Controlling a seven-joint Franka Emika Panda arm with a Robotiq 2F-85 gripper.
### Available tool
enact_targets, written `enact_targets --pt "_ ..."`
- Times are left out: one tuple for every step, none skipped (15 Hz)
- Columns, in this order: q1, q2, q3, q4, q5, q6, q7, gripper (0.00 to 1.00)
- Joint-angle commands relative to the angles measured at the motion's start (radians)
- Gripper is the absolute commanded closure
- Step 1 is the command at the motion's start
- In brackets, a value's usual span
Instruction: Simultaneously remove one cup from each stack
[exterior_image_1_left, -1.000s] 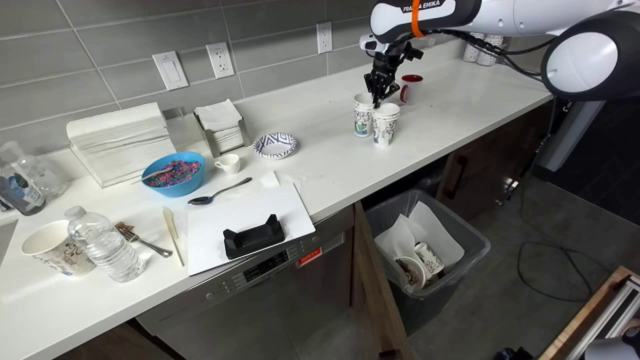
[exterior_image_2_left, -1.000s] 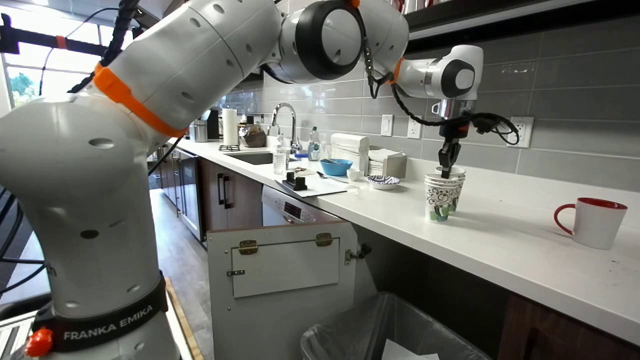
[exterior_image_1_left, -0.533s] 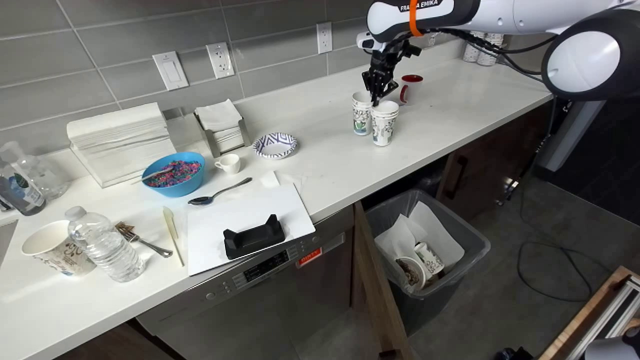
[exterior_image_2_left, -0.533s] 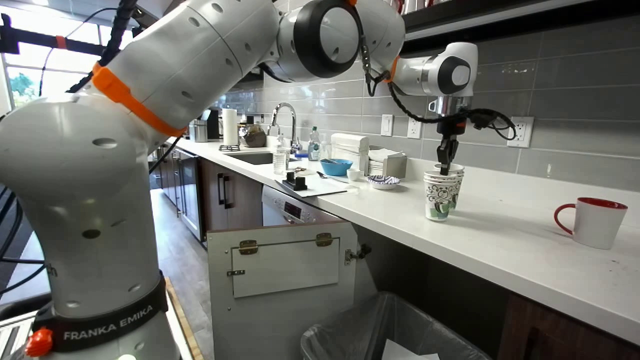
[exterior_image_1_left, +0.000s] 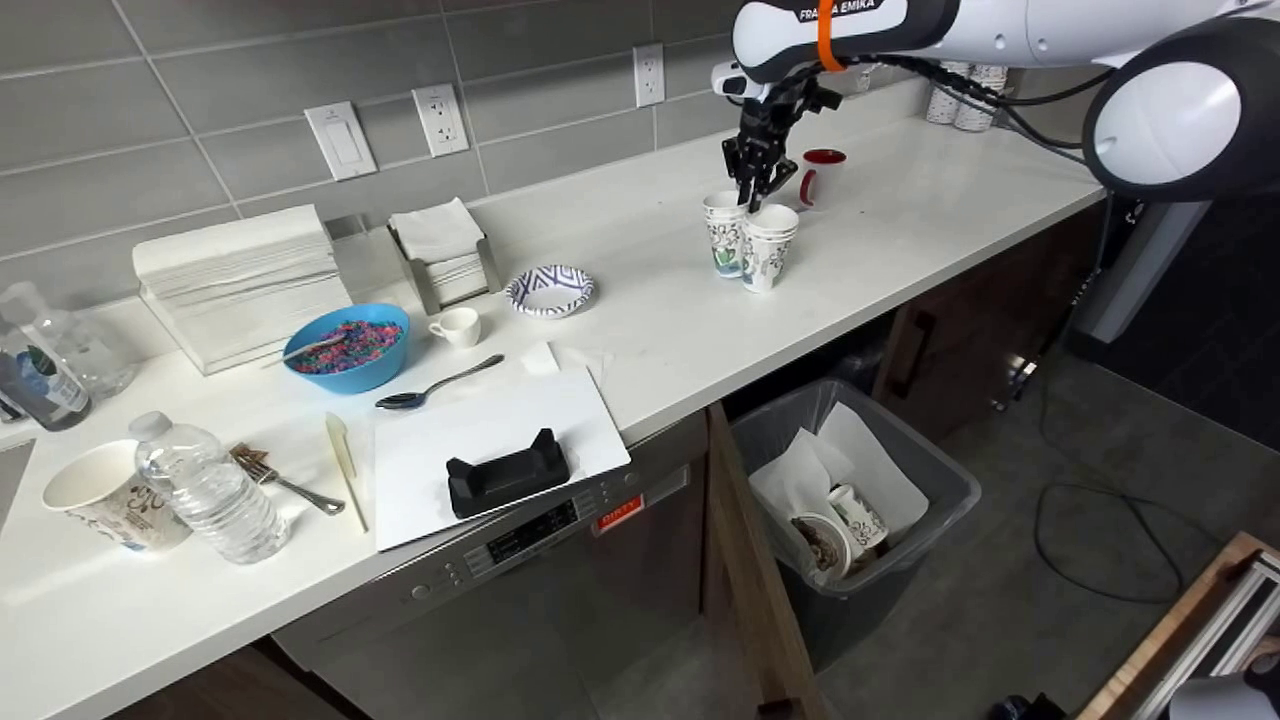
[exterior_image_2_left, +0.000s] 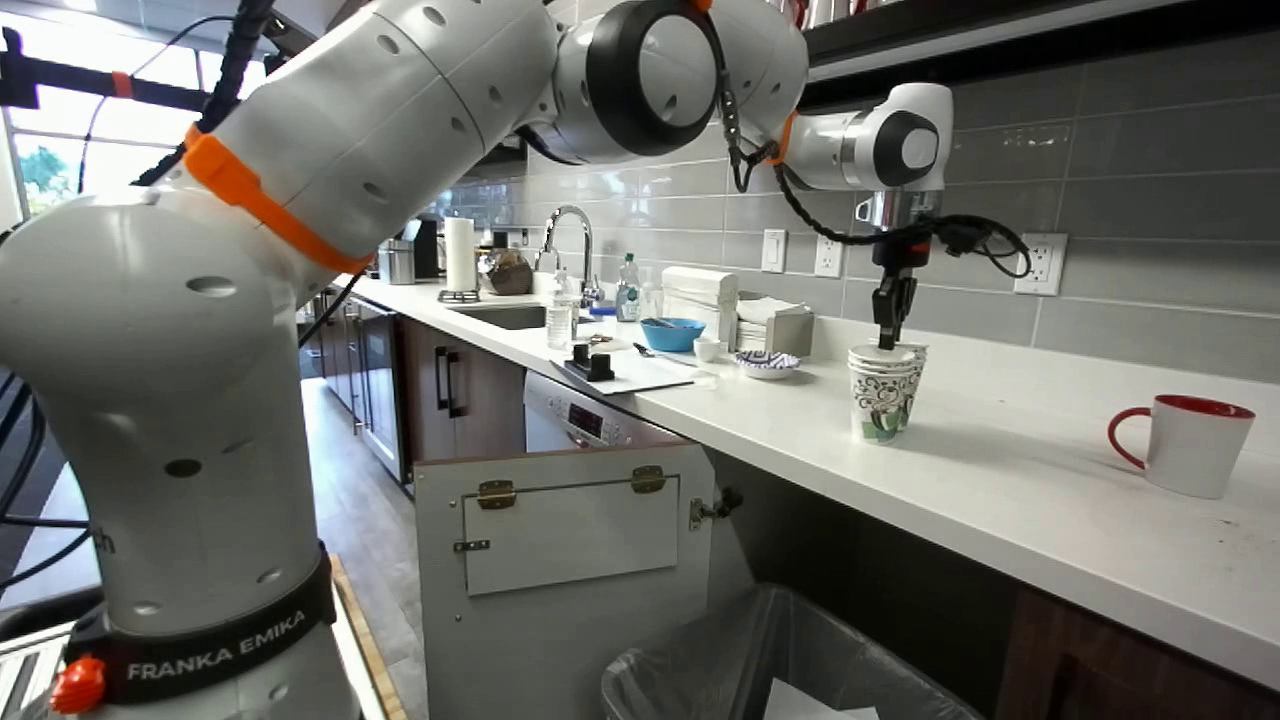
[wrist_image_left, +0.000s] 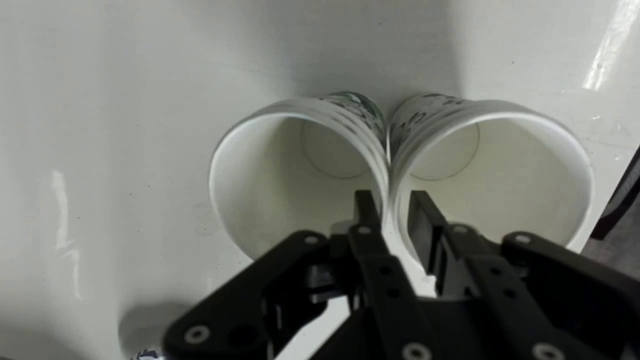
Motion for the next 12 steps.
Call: enact_targets --pt "0.006 0.005 -0.01 0.018 -0.012 -0.035 0.013 0.94" --pt "0.006 0.004 -0.01 0.017 -0.013 -0.035 0.014 1.0" --pt "0.006 0.004 -0.011 0.016 -0.012 -0.035 0.015 1.0" --pt "0.005 0.005 -0.011 0.017 -0.012 -0.035 0.015 1.0" --pt "0.006 0.005 -0.012 0.017 -0.012 -0.035 0.016 0.99" --pt "0.005 0.005 -0.012 0.017 -0.012 -0.035 0.016 0.99" --pt "0.006 0.004 -0.013 0.017 -0.012 -0.035 0.015 0.99" --pt "0.006 0.004 -0.013 0.016 -0.012 -0.034 0.015 0.99" --pt "0.006 0.002 -0.014 0.015 -0.012 -0.033 0.016 0.99" --pt "0.007 0.001 -0.014 0.014 -0.013 -0.032 0.016 0.99" --pt "0.008 -0.002 -0.014 0.012 -0.014 -0.031 0.016 0.99" --pt "0.009 -0.003 -0.015 0.012 -0.015 -0.032 0.016 0.99"
